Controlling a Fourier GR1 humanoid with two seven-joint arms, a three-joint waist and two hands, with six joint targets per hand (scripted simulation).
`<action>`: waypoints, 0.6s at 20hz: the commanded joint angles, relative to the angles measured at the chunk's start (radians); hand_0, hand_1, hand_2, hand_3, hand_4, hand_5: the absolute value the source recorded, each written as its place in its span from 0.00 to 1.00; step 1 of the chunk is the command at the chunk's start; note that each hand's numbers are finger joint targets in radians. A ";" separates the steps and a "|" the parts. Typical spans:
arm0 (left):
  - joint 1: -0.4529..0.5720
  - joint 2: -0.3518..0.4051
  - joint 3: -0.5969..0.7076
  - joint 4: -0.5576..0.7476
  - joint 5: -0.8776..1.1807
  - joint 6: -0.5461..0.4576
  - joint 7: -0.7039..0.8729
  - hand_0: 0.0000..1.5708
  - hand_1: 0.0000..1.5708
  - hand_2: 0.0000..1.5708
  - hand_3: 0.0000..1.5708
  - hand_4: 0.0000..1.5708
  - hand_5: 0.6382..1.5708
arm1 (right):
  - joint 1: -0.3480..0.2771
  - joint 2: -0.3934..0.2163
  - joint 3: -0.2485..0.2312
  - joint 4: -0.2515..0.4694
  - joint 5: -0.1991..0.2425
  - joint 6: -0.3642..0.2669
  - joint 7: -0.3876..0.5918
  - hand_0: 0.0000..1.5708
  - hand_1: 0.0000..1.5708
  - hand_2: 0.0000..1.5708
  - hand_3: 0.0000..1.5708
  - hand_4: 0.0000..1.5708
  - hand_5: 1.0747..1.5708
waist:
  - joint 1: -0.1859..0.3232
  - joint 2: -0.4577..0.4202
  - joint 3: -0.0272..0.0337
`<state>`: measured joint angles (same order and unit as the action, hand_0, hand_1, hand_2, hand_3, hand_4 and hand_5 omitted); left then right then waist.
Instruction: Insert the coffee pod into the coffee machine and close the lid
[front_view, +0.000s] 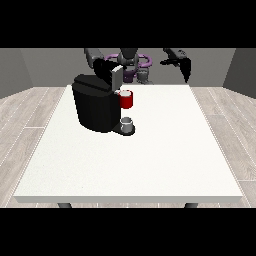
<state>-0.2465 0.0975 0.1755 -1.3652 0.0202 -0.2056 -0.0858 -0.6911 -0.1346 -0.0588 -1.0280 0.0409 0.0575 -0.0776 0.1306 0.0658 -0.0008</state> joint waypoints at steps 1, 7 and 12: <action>-0.026 0.017 0.027 0.068 0.006 0.015 -0.046 0.00 0.00 0.00 0.00 0.02 1.00 | -0.050 0.040 0.046 -0.015 0.033 -0.008 0.044 0.00 0.00 0.00 0.00 0.09 1.00 | -0.030 0.008 0.0005; -0.037 0.029 0.007 0.008 0.019 0.005 0.016 0.00 0.00 0.00 0.00 0.09 1.00 | -0.123 0.008 0.038 0.041 0.092 -0.035 0.022 0.00 0.00 0.00 0.00 0.09 1.00 | 0.028 0.019 0.0008; -0.014 -0.008 -0.033 -0.029 0.006 0.035 0.031 0.00 0.00 0.00 0.00 0.11 1.00 | -0.108 0.016 0.028 0.071 0.098 -0.027 -0.037 0.00 0.00 0.00 0.00 0.07 1.00 | 0.034 0.004 0.0010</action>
<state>-0.2797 0.1176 0.1799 -1.3394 0.0332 -0.1893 -0.0909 -0.8126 -0.1092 -0.0168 -0.9894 0.1314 0.0247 -0.0536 0.1459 0.0827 -0.0003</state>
